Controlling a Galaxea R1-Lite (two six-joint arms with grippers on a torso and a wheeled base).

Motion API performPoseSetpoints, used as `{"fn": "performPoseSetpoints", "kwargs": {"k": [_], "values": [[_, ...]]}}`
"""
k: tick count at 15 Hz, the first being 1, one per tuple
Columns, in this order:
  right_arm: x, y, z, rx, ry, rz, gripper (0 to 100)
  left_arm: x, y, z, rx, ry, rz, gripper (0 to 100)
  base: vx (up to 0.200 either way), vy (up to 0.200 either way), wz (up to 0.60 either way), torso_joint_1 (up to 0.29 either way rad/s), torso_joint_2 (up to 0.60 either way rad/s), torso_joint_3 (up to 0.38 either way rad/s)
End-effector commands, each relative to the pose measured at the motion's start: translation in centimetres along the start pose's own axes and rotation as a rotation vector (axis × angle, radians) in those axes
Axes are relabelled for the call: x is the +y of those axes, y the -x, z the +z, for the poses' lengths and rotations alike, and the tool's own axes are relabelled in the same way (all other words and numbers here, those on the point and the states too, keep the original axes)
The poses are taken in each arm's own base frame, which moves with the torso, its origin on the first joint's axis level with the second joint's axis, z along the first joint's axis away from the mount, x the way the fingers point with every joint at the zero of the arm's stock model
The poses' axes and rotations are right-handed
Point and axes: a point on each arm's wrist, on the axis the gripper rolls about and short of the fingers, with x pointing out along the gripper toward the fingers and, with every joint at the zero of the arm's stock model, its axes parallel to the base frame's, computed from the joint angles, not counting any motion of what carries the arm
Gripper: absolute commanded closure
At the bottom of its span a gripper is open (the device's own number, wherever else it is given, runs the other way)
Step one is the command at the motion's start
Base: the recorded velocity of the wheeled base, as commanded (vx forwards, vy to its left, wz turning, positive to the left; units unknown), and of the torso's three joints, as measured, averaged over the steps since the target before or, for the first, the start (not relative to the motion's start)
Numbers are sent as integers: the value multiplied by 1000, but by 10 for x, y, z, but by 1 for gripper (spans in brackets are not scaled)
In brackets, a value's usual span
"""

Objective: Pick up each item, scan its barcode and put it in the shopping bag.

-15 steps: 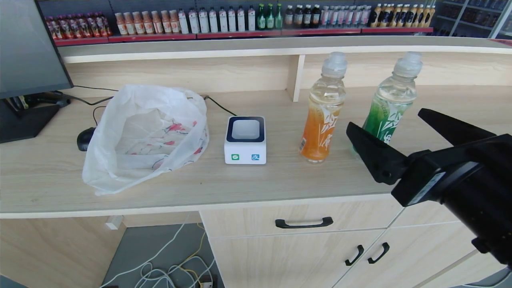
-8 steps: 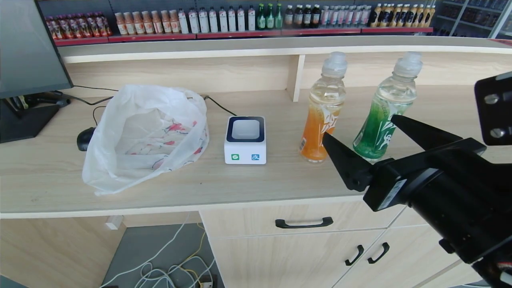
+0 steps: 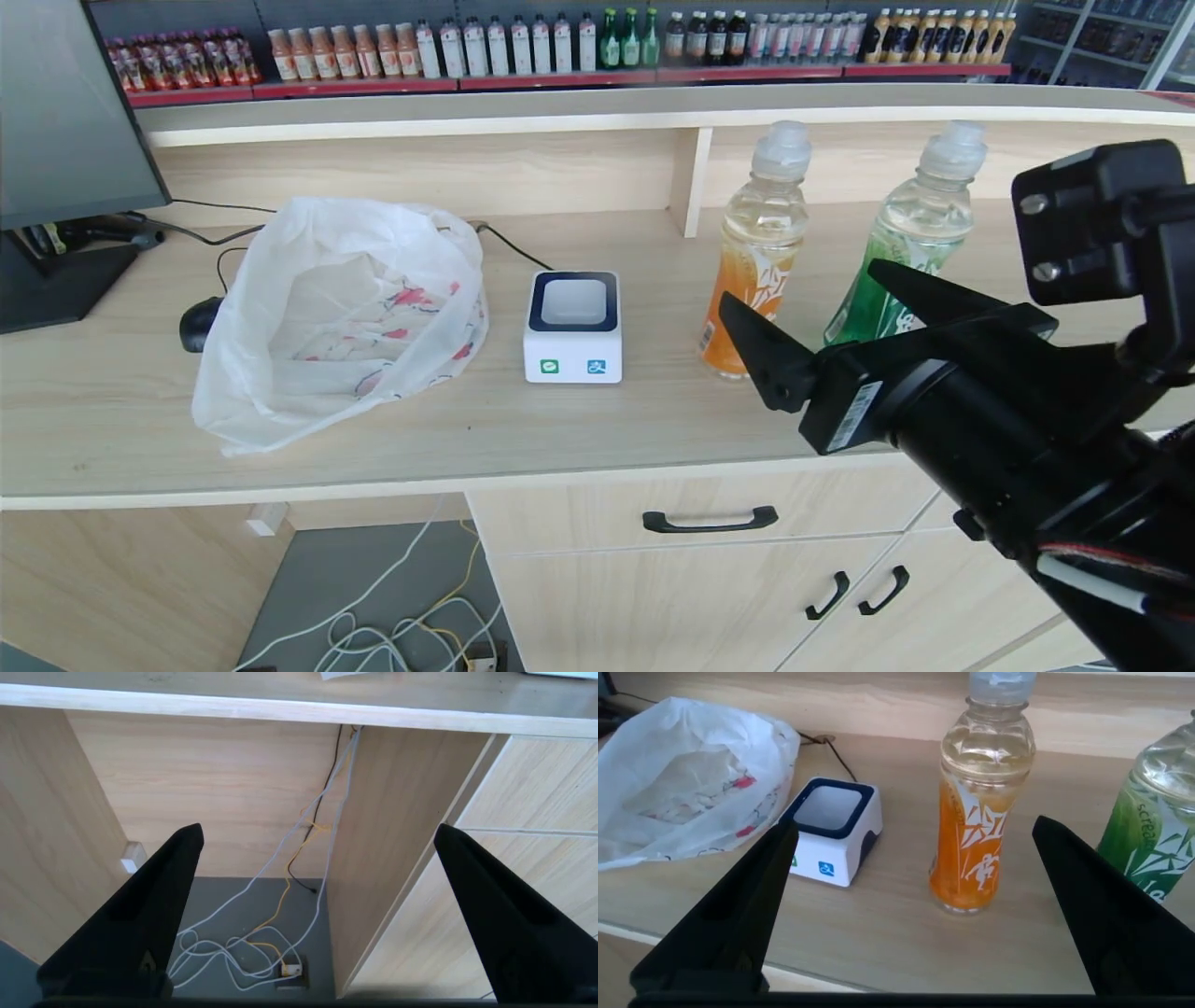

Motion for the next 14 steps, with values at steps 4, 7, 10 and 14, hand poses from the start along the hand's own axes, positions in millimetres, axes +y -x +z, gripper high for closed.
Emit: {"fn": "performPoseSetpoints", "kwargs": {"k": [4, 7, 10, 14], "values": [[3, -19, -7, 13, -41, -36, 0, 0, 0, 0, 0, 0, 0, 0, 0, 0, 0, 0, 0, 0], [-1, -32, -10, 18, -32, -76, 0, 0, 0, 0, 0, 0, 0, 0, 0, 0, 0, 0, 0, 0], [-9, -49, -13, 14, -18, -114, 0, 0, 0, 0, 0, 0, 0, 0, 0, 0, 0, 0, 0, 0], [-17, -60, -20, 25, 1, -155, 0, 0, 0, 0, 0, 0, 0, 0, 0, 0, 0, 0, 0, 0]]}}
